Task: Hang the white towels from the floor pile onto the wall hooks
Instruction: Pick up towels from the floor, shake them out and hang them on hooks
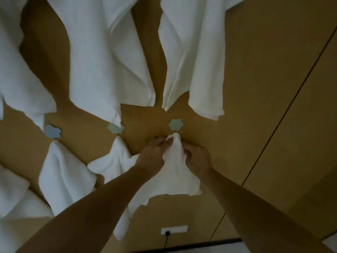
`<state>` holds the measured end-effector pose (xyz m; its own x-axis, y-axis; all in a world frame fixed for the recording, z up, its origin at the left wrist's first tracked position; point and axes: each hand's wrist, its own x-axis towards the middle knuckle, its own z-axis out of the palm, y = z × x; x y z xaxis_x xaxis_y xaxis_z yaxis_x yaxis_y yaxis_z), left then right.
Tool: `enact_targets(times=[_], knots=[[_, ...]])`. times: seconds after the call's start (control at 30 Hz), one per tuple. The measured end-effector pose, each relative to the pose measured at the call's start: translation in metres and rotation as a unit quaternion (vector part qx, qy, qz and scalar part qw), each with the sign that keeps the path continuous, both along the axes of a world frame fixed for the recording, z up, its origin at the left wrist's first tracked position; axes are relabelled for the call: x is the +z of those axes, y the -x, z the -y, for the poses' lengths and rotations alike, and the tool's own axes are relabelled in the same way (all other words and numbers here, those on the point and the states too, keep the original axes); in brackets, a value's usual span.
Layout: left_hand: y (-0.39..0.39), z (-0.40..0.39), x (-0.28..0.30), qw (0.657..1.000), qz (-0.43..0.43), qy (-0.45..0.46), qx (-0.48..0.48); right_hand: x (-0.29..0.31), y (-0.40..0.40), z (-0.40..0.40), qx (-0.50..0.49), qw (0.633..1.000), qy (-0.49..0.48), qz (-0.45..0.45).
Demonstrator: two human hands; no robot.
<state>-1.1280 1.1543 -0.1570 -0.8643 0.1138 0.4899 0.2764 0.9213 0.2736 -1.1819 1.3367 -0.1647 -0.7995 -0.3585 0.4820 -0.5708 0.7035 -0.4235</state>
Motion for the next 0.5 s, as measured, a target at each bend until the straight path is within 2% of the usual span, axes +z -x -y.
enact_targets(times=[0.1, 0.17, 0.27, 0.33, 0.43, 0.5], knots=[[0.003, -0.018, -0.010, 0.995, -0.044, -0.079, 0.029, -0.012, 0.000, 0.012, 0.034, 0.997, 0.065, -0.008], [0.004, -0.026, -0.011, 0.994, -0.073, -0.062, 0.056, -0.021, -0.003, 0.014, 0.027, 0.996, 0.053, -0.060], [0.005, -0.033, -0.016, 0.986, -0.082, 0.006, 0.148, -0.035, -0.007, 0.005, -0.007, 0.990, 0.021, -0.142], [0.003, -0.038, -0.026, 0.983, -0.057, 0.020, 0.176, -0.039, -0.006, 0.001, 0.018, 0.994, 0.039, -0.102], [-0.003, -0.049, -0.041, 0.987, 0.007, -0.071, 0.148, -0.042, -0.010, 0.001, 0.058, 0.995, 0.068, -0.035], [-0.007, -0.058, -0.045, 0.985, 0.031, -0.106, 0.130, -0.045, -0.015, 0.001, 0.066, 0.990, 0.128, -0.001]])
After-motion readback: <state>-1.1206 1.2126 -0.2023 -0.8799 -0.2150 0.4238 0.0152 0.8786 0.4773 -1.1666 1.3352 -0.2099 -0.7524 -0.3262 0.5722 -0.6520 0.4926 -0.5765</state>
